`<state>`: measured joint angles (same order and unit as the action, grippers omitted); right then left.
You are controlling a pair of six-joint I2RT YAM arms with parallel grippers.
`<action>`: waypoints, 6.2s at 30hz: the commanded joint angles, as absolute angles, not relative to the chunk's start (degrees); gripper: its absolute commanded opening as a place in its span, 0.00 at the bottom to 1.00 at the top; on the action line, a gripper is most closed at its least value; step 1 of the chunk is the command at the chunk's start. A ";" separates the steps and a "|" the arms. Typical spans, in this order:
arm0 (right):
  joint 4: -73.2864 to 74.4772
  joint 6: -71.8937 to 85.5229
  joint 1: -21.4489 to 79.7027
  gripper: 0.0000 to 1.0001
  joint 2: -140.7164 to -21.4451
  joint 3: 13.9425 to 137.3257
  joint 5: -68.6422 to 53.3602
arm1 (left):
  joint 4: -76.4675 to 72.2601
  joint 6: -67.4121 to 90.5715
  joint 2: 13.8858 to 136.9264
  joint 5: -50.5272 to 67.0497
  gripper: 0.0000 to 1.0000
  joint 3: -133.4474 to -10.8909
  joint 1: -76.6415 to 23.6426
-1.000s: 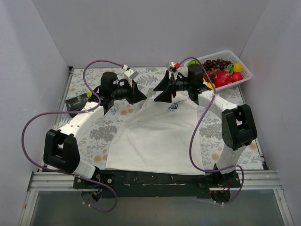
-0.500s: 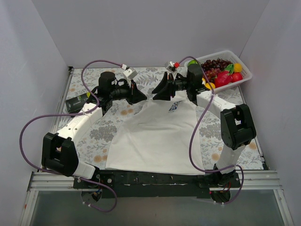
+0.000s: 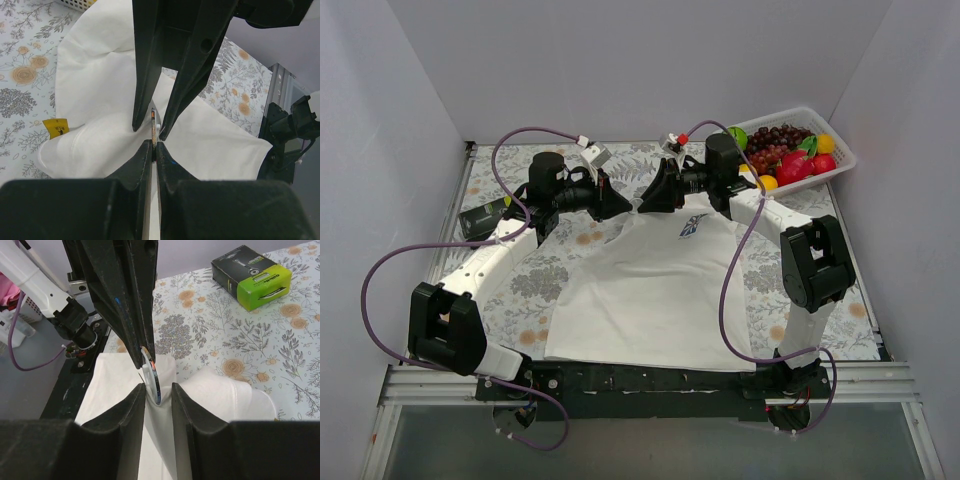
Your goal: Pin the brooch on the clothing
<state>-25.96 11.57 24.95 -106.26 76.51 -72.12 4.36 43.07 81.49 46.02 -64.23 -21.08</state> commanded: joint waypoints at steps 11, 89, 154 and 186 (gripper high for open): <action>-19.87 7.74 25.93 0.26 -107.84 82.00 -68.82 | 2.90 43.24 78.66 47.73 0.00 -65.65 -22.15; -10.81 16.52 27.60 0.01 -105.91 83.23 -41.66 | 0.53 44.47 72.16 24.35 0.00 -55.73 -31.55; 7.12 6.59 25.84 0.91 -96.88 71.11 -4.66 | 17.14 56.32 97.57 7.12 0.98 -88.52 -9.76; 31.99 31.72 25.84 0.83 -57.40 29.89 4.93 | 63.62 88.41 63.46 -7.90 0.98 -50.10 -9.58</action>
<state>27.88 27.35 25.93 -59.22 31.97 7.35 55.92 83.48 64.51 -2.74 -50.59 -9.87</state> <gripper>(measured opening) 0.847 0.981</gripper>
